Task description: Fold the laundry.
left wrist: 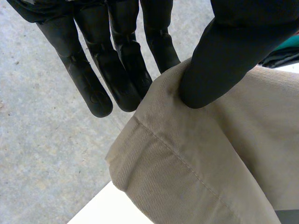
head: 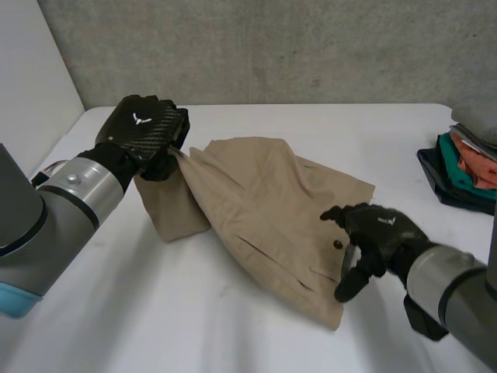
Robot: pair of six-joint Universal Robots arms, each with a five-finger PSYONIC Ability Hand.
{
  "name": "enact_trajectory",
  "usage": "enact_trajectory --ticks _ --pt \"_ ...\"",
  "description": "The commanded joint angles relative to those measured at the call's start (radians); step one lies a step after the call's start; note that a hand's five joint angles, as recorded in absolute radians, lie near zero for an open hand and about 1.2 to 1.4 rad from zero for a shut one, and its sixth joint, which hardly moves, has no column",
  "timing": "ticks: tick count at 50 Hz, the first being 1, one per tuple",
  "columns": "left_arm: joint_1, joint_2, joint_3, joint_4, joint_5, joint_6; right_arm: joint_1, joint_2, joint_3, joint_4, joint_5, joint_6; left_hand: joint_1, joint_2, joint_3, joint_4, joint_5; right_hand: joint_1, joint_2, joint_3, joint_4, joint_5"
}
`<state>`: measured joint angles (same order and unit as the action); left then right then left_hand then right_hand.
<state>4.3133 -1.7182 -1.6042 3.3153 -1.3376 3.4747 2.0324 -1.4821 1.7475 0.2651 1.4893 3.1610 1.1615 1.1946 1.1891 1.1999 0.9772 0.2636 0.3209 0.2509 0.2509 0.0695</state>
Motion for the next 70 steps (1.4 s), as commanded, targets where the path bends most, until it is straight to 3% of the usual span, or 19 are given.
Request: enact_trajectory --ticks 1,9,12,13,14,17,20,24,27,30,33,38,43,51,56,60,64,67,70 --pt "-0.003 -0.001 0.023 0.0 -0.003 -0.006 0.107 0.023 0.07 -0.032 0.002 0.145 0.235 0.202 0.207 0.196 0.245 0.015 -0.042 0.028 0.028 0.035" --pt "-0.035 -0.003 0.038 -0.002 -0.005 -0.008 0.216 0.258 -0.034 -0.164 0.124 0.198 0.235 0.202 0.207 0.196 0.245 0.071 0.013 0.083 0.083 0.09" --pt "-0.044 -0.003 0.038 -0.003 -0.006 -0.011 0.218 0.322 -0.1 -0.17 0.23 0.188 0.235 0.202 0.207 0.196 0.245 0.448 0.391 0.461 0.461 0.468" --pt "-0.046 0.0 0.036 -0.003 -0.006 -0.011 0.218 0.335 -0.127 -0.173 0.291 0.183 0.235 0.202 0.207 0.196 0.245 0.935 0.878 0.948 0.948 0.955" --pt "-0.05 0.008 0.033 -0.005 -0.006 -0.009 0.218 0.336 -0.137 -0.176 0.316 0.182 0.235 0.202 0.207 0.196 0.245 1.131 1.073 1.143 1.143 1.15" --pt "-0.052 0.026 0.033 -0.011 -0.014 -0.008 0.216 0.298 -0.16 -0.204 0.351 0.139 0.235 0.202 0.207 0.196 0.245 1.133 1.075 1.145 1.145 1.152" --pt "-0.047 0.084 0.04 -0.029 -0.032 -0.003 0.204 0.174 -0.169 -0.227 0.33 0.042 0.235 0.202 0.207 0.196 0.245 1.133 1.075 1.145 1.145 1.152" --pt "-0.034 0.224 0.069 -0.062 -0.051 0.0 0.169 -0.07 -0.242 -0.224 0.257 -0.268 0.235 0.202 0.207 0.196 0.245 1.133 1.075 1.145 1.145 1.152" --pt "-0.026 0.293 0.093 -0.085 -0.051 -0.003 0.118 -0.124 -0.34 -0.189 0.224 -0.421 0.235 0.202 0.207 0.196 0.245 1.133 1.075 1.145 1.145 1.152" --pt "-0.003 0.374 0.124 -0.135 -0.046 -0.006 0.107 -0.133 -0.434 -0.12 0.223 -0.472 0.235 0.202 0.207 0.196 0.245 1.133 1.075 1.145 1.145 1.152" --pt "0.005 0.414 0.139 -0.18 -0.041 -0.008 0.083 -0.122 -0.566 0.024 0.204 -0.489 0.235 0.202 0.207 0.196 0.245 1.133 1.075 1.145 1.145 1.152" --pt "0.009 0.407 0.129 -0.207 -0.038 -0.006 0.019 -0.025 -0.678 0.207 0.103 -0.495 0.235 0.202 0.207 0.196 0.245 1.133 1.075 1.145 1.145 1.152" --pt "0.012 0.223 0.112 -0.206 -0.038 0.004 -0.005 0.127 -0.707 0.227 0.042 -0.493 0.235 0.202 0.207 0.196 0.245 1.133 1.075 1.145 1.145 1.152" --pt "0.051 -0.104 0.294 -0.177 -0.04 0.032 -0.006 0.42 -0.903 0.215 0.091 -0.509 0.235 0.202 0.207 0.196 0.245 1.133 1.075 1.145 1.145 1.152" --pt "0.04 -0.216 0.515 -0.031 -0.037 0.046 0.006 0.551 -1.201 0.004 0.15 -0.492 0.235 0.202 0.207 0.196 0.245 1.133 1.075 1.145 1.145 1.152" --pt "0.058 -0.224 0.599 0.293 -0.049 0.026 0.006 0.55 -1.284 -0.269 0.166 -0.481 0.235 0.202 0.207 0.196 0.245 1.133 1.075 1.145 1.145 1.152" --pt "0.062 -0.219 0.59 0.521 -0.06 -0.034 0.005 0.519 -1.278 -0.516 0.169 -0.483 0.235 0.202 0.207 0.196 0.245 1.133 1.075 1.145 1.145 1.152" --pt "0.066 -0.209 0.583 0.527 -0.063 -0.074 0.003 0.503 -1.26 -0.564 0.161 -0.486 0.235 0.202 0.207 0.196 0.245 1.133 1.075 1.145 1.145 1.152" --pt "0.078 -0.204 0.567 0.439 -0.061 -0.106 0.006 0.507 -1.25 -0.547 0.157 -0.487 0.235 0.202 0.207 0.196 0.245 1.133 1.075 1.145 1.145 1.152"
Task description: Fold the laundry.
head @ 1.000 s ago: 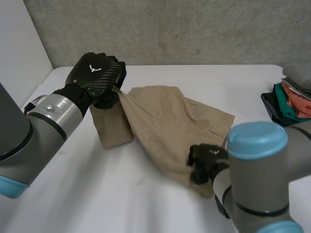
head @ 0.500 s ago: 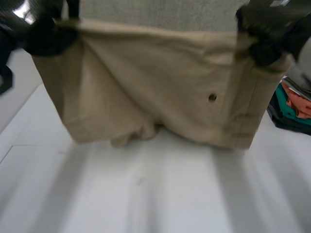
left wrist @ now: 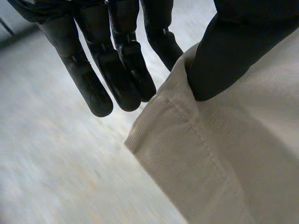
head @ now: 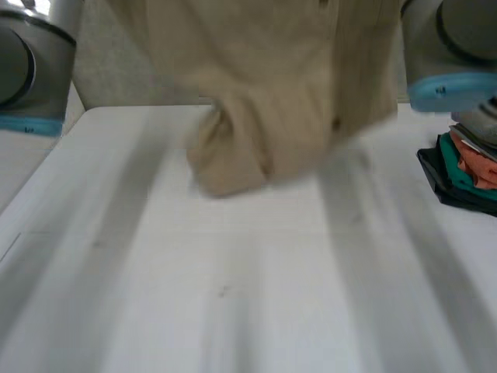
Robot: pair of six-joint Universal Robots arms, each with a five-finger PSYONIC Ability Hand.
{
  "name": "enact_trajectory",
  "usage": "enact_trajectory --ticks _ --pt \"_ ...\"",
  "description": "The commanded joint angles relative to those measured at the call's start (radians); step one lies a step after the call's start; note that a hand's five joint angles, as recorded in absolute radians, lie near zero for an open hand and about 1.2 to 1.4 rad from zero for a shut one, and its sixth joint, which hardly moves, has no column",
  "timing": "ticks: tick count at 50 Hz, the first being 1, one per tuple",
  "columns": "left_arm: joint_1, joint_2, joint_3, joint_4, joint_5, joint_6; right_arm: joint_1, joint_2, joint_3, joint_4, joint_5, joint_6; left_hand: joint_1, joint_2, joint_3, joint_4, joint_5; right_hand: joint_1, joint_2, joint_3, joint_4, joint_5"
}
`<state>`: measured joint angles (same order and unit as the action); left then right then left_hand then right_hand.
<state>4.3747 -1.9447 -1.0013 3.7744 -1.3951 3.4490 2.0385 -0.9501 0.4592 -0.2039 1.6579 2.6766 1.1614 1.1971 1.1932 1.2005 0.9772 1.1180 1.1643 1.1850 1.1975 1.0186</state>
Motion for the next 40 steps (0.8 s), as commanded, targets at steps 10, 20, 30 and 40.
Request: enact_trajectory --ticks 10,20,30,40 --pt "0.028 0.049 -0.282 -0.245 0.001 -0.051 0.002 0.051 0.225 0.11 -0.059 -0.012 0.235 0.199 0.203 0.196 0.245 0.278 0.232 0.211 0.199 0.203" --pt "-0.007 0.049 -0.663 -0.246 0.01 0.137 0.002 0.139 0.492 0.225 -0.055 -0.132 0.235 0.199 0.203 0.196 0.245 0.278 0.232 0.211 0.199 0.203" --pt "-0.052 0.28 -0.901 -0.451 -0.001 0.381 0.005 -0.06 0.774 0.49 -0.053 -0.204 0.235 0.199 0.203 0.196 0.245 0.278 0.232 0.211 0.199 0.203" --pt "-0.09 0.658 -1.045 -1.159 0.031 0.456 -0.001 -0.499 1.162 0.753 -0.061 -0.466 0.235 0.199 0.203 0.196 0.245 0.278 0.232 0.211 0.199 0.203"
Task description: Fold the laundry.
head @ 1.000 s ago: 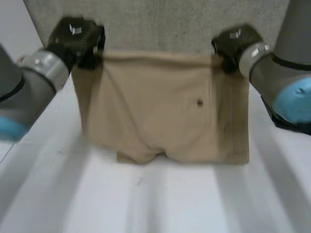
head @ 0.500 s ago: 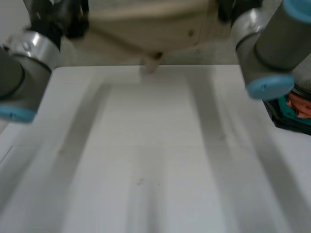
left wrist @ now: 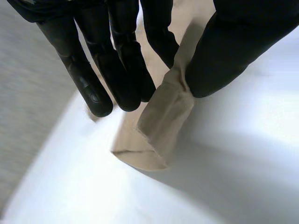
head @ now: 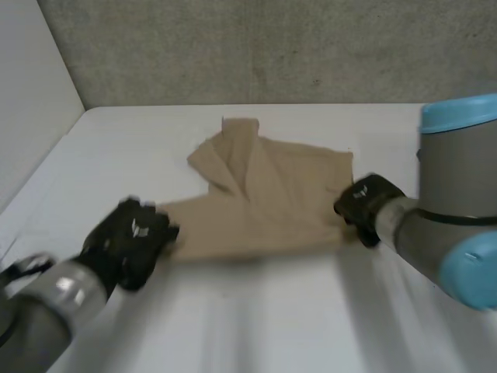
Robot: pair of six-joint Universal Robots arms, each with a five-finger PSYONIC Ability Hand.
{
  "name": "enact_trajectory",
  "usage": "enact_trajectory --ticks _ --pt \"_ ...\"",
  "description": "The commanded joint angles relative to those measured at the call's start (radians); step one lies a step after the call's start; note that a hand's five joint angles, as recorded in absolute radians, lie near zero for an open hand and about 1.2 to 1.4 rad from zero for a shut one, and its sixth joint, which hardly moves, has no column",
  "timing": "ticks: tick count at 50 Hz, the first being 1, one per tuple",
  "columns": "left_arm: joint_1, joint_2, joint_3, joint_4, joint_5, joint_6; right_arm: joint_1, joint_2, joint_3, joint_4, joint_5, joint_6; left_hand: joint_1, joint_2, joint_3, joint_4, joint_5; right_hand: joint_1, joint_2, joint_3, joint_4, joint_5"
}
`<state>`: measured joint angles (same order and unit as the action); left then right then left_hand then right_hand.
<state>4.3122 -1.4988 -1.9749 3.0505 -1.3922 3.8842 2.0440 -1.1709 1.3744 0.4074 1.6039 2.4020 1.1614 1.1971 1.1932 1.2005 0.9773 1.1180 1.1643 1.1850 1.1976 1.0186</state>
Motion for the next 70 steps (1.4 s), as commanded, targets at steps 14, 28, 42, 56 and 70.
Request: enact_trajectory --ticks 14,28,42,56,70 --pt "-0.048 -0.05 0.094 -0.127 0.107 0.063 -0.016 -0.204 0.338 0.041 -0.018 -0.233 0.235 0.199 0.203 0.196 0.244 0.278 0.232 0.211 0.199 0.203" --pt "-0.069 -0.673 0.73 0.31 0.013 0.05 -0.016 0.108 -0.047 -0.341 0.102 -0.06 0.235 0.199 0.203 0.196 0.244 0.278 0.232 0.211 0.199 0.203" --pt "-0.095 -1.126 1.266 0.341 0.007 0.037 -0.01 0.519 -0.448 -0.613 0.183 -0.06 -0.897 -0.933 -0.929 -0.937 -0.888 -0.943 -0.99 -1.011 -1.023 -1.019" --pt "-0.155 -0.75 0.84 0.393 0.016 -0.169 -0.037 0.116 -0.002 -0.311 0.15 0.178 -0.987 -1.023 -1.019 -1.026 -0.977 -0.943 -0.99 -1.011 -1.023 -1.019" --pt "-0.151 -0.638 0.611 0.478 0.021 -0.235 -0.142 0.148 0.17 -0.458 -0.058 0.391 -0.987 -1.023 -1.019 -1.026 -0.977 0.039 -0.008 -0.028 -0.041 -0.036"
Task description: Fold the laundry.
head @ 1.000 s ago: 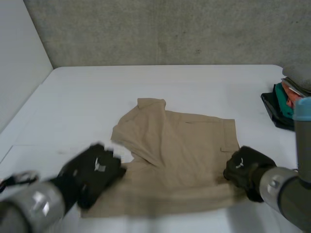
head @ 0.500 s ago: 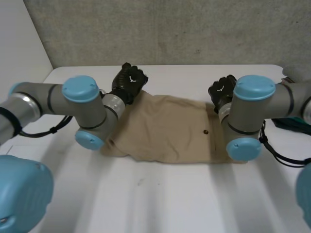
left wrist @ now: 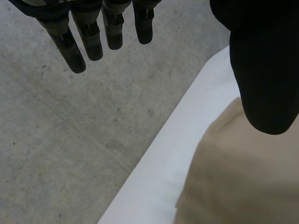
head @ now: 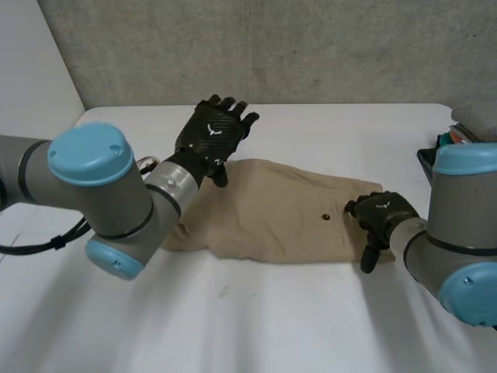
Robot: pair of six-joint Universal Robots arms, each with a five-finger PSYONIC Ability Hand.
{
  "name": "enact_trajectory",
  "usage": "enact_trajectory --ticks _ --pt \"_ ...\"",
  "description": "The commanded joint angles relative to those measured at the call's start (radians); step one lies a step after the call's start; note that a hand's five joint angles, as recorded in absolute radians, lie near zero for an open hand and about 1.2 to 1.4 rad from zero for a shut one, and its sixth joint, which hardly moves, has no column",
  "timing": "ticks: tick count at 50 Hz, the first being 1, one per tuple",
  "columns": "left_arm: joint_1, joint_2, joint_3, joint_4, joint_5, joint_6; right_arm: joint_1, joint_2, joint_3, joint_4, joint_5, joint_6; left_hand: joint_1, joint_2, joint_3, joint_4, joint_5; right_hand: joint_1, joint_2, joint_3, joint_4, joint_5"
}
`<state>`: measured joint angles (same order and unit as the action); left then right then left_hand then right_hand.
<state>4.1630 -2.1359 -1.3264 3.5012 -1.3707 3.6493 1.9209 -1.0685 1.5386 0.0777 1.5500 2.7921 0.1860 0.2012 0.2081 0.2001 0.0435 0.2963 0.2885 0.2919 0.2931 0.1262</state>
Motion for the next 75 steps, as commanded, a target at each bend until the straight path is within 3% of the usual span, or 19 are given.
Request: enact_trajectory --ticks 1,8,15,18,20,24,26,30,33,34,35,40,43,44,49,55,62,67,75 --pt "-0.001 -0.001 -0.039 0.027 -0.001 0.0 -0.029 0.048 0.009 -0.157 0.022 -0.005 -0.011 -0.027 -0.034 -0.026 -0.044 1.098 1.105 1.102 1.101 1.093" --pt "0.002 0.042 -0.065 0.027 -0.001 -0.001 -0.077 -0.023 0.072 -0.185 0.116 -0.121 -0.011 -0.027 -0.034 -0.026 -0.044 1.1 1.108 1.104 1.103 1.096" --pt "0.014 0.105 -0.102 0.027 -0.001 -0.006 -0.187 -0.136 0.149 -0.206 0.127 -0.425 -0.011 -0.027 -0.034 -0.026 -0.044 1.1 1.108 1.104 1.103 1.096" --pt "0.029 0.122 -0.116 0.028 -0.002 -0.006 -0.152 -0.143 0.135 -0.28 0.121 -0.541 -0.011 -0.027 -0.034 -0.026 -0.044 1.1 1.108 1.104 1.103 1.096" --pt "0.032 0.126 -0.12 0.028 -0.002 -0.006 -0.027 -0.137 0.109 -0.367 0.101 -0.617 -0.011 -0.027 -0.034 -0.026 -0.044 1.1 1.108 1.104 1.103 1.096" --pt "0.034 0.145 -0.135 0.027 -0.005 -0.018 0.202 -0.099 0.081 -0.492 -0.007 -0.716 -0.011 -0.027 -0.034 -0.026 -0.044 1.1 1.108 1.104 1.103 1.096" --pt "0.034 0.156 -0.145 0.027 -0.005 -0.034 0.292 -0.03 0.083 -0.525 -0.145 -0.768 -0.011 -0.027 -0.034 -0.026 -0.044 1.1 1.108 1.104 1.103 1.096" --pt "0.032 0.18 -0.155 0.024 -0.013 -0.086 0.363 0.077 0.078 -0.477 -0.313 -0.86 -0.011 -0.027 -0.034 -0.026 -0.044 1.1 1.108 1.104 1.103 1.096" --pt "0.034 0.2 -0.155 0.018 -0.016 -0.124 0.369 0.102 0.057 -0.431 -0.308 -0.89 -0.011 -0.027 -0.034 -0.026 -0.044 1.095 1.103 1.1 1.098 1.091" --pt "0.036 0.208 -0.155 0.016 -0.018 -0.144 0.368 0.099 0.046 -0.415 -0.303 -0.891 -0.011 -0.027 -0.034 -0.026 -0.044 0.246 0.254 0.251 0.25 0.242" --pt "0.037 0.211 -0.155 0.016 -0.021 -0.153 0.369 0.094 0.044 -0.417 -0.303 -0.885 -0.011 -0.027 -0.034 -0.026 -0.044 -0.114 -0.106 -0.109 -0.11 -0.118" --pt "0.046 0.232 -0.146 0.019 -0.062 -0.189 0.349 -0.003 0.06 -0.447 -0.292 -0.723 -0.011 -0.027 -0.034 -0.026 -0.044 -0.122 -0.114 -0.117 -0.119 -0.126" --pt "0.042 0.235 -0.131 0.022 -0.091 -0.202 0.305 -0.132 0.092 -0.454 -0.289 -0.423 -0.011 -0.027 -0.034 -0.026 -0.044 -0.122 -0.114 -0.117 -0.119 -0.126" --pt "0.037 0.235 -0.123 0.024 -0.097 -0.205 0.287 -0.18 0.1 -0.452 -0.289 -0.246 -0.011 -0.027 -0.034 -0.026 -0.044 -0.122 -0.114 -0.117 -0.119 -0.126" --pt "-0.004 0.229 -0.056 0.012 -0.11 -0.241 0.207 -0.252 0.087 -0.374 -0.284 0.154 -0.011 -0.027 -0.034 -0.026 -0.044 -0.122 -0.114 -0.117 -0.119 -0.126" --pt "-0.087 0.136 0.028 -0.043 -0.107 -0.265 0.05 -0.23 0.003 -0.138 -0.248 0.204 -0.011 -0.027 -0.034 -0.026 -0.044 -0.122 -0.114 -0.117 -0.119 -0.126" --pt "-0.165 -0.082 0.214 -0.238 -0.139 -0.267 0.047 -0.059 -0.156 0.007 -0.162 0.208 -0.011 -0.027 -0.034 -0.026 -0.044 -0.122 -0.114 -0.117 -0.119 -0.126" --pt "-0.167 -0.225 0.295 -0.384 -0.224 -0.261 0.038 0.064 -0.241 0.076 -0.202 0.213 -0.002 -0.017 -0.024 -0.016 -0.034 -0.122 -0.114 -0.117 -0.119 -0.126" --pt "-0.155 -0.277 0.303 -0.479 -0.311 -0.238 0.029 0.197 -0.313 0.134 -0.24 0.172 0.069 0.053 0.046 0.055 0.037 -0.122 -0.114 -0.117 -0.119 -0.126"
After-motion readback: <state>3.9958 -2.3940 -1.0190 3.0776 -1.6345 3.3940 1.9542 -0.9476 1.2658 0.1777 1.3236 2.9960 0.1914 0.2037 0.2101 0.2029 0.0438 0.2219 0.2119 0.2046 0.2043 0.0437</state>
